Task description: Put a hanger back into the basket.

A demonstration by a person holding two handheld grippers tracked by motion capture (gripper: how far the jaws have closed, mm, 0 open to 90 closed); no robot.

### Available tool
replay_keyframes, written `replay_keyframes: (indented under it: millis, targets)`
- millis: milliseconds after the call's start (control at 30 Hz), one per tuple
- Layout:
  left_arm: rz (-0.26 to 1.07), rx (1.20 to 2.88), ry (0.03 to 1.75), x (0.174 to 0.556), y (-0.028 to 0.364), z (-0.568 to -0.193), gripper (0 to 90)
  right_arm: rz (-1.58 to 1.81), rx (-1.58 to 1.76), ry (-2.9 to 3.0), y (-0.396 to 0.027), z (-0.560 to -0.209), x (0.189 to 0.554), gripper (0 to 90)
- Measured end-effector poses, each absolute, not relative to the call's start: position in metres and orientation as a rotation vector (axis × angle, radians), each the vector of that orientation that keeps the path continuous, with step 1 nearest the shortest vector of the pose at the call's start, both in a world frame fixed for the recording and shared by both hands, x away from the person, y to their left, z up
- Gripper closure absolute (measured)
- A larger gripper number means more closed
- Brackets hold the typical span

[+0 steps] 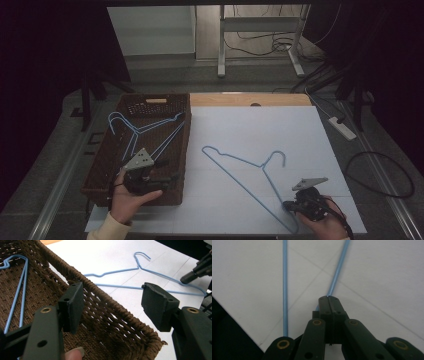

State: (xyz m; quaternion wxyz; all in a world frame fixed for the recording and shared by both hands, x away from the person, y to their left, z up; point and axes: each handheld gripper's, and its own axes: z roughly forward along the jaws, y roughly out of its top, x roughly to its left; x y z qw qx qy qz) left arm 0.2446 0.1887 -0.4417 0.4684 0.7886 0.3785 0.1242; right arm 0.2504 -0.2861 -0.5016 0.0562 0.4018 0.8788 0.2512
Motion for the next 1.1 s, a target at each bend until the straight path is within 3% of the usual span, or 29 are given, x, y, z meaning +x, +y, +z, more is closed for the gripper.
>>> replay_keyframes:
  millis: [433, 1100]
  targets:
    - [0.308, 1.933, 0.926, 0.244, 0.189, -0.441, 36.1, 0.821, 1.075, 2.794, -0.236, -0.506, 0.230, 90.0]
    - [0.312, 1.934, 0.924, 0.244, 0.189, -0.440, 36.1, 0.896, 0.886, 2.827, -0.164, -0.512, 0.257, 90.0]
